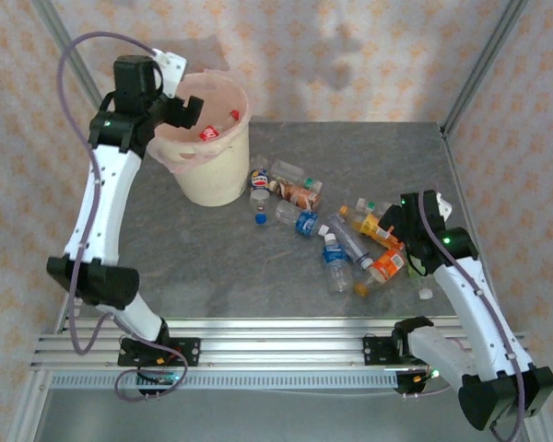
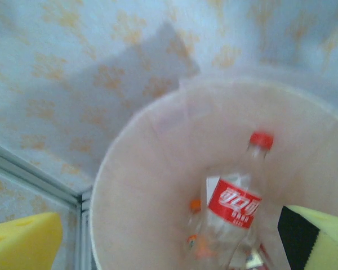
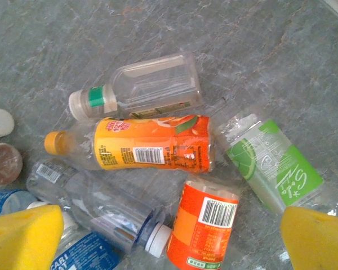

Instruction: Put the plastic bottles in the bin

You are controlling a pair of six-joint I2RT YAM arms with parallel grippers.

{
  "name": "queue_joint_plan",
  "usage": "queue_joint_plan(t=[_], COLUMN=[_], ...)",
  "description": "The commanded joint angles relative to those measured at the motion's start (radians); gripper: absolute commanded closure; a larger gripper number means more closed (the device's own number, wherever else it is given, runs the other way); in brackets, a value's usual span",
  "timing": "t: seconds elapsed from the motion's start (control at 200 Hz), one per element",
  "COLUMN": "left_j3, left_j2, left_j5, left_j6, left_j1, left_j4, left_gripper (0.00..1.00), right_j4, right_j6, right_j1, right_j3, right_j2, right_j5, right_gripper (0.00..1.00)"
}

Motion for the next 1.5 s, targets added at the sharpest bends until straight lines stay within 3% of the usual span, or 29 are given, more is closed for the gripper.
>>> queue_joint_plan(t=[0.0,0.27,0.405,0.566,0.736,0.946,1.491], left_j3=[-0.096,-0.472,-0.630,-0.797,-0.903,-0.931,-0.983], left_j2=[-0.093,-0.368,-0.455,-0.560,-0.694,-0.796,-0.788], left_j5=[0.029,0.105,0.148,0.116,-0.011,-0.202,-0.228], left_j6=[-0.200,-0.592,-0.757,-0.920,-1.009,-1.155,-1.258], left_j1=[-0.003,-0.002,-0.005,-0.006,-0.008,-0.009,-0.010], left_j4=[0.126,0.375,0.430,0.458,0.395,0.222,0.209], left_gripper=[0.00,0.00,0.00,0.00,0.00,0.00,0.00], right_j4=[-0.011,-0.085,-0.104,-0.079,-0.024,0.077,0.174], right_j6=[-0.022,0.002,0.048,0.095,0.097,0.065,0.039], right_j1=[0.011,0.098,0.225,0.388,0.507,0.524,0.558], right_j3=[-0.022,-0.033,-0.047,-0.066,-0.071,-0.104,-0.102], right_j2=[-0.036,-0.109,-0.106,-0.021,0.122,0.262,0.465], right_j5=[-0.039,-0.076,-0.056,-0.027,-0.025,-0.105,-0.142], right_gripper=[0.01,0.01,0.06,0.08,0.08,0.10,0.12])
